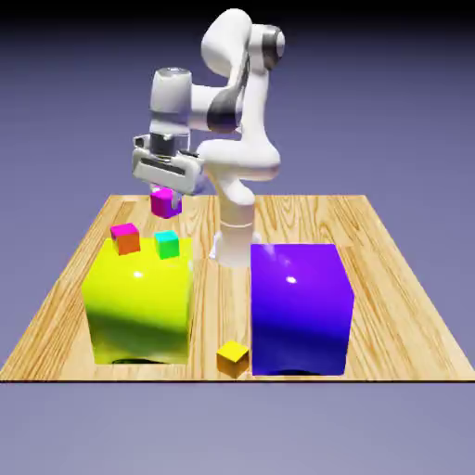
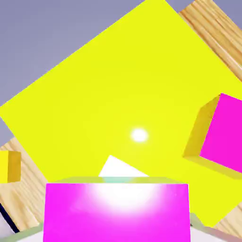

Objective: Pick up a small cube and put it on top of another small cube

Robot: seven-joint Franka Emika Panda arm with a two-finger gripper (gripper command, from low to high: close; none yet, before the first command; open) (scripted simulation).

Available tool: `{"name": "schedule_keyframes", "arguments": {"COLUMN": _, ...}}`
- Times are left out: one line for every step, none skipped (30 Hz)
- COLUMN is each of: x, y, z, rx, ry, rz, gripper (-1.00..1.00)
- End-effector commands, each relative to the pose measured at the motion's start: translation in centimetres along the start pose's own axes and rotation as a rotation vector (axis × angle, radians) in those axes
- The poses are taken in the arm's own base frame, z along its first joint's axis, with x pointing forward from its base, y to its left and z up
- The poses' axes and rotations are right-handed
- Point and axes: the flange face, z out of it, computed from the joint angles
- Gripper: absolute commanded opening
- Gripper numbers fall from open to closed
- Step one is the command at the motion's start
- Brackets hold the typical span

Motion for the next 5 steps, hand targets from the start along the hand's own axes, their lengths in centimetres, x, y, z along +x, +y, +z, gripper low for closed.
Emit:
{"name": "schedule_keyframes", "arguments": {"x": -0.1, "y": 0.2, "z": 1.4, "rx": -0.001, "ry": 0.001, "rz": 0.000, "gripper": -1.00}}
{"name": "schedule_keyframes", "arguments": {"x": -0.1, "y": 0.2, "z": 1.4, "rx": -0.001, "ry": 0.001, "rz": 0.000, "gripper": 1.00}}
{"name": "schedule_keyframes", "arguments": {"x": -0.1, "y": 0.2, "z": 1.4, "rx": -0.001, "ry": 0.001, "rz": 0.000, "gripper": 1.00}}
{"name": "schedule_keyframes", "arguments": {"x": 0.0, "y": 0.0, "z": 0.0, "rx": -0.001, "ry": 0.002, "rz": 0.000, "gripper": 1.00}}
{"name": "schedule_keyframes", "arguments": {"x": 0.1, "y": -0.1, "z": -1.4, "rx": -0.002, "ry": 0.002, "rz": 0.000, "gripper": 1.00}}
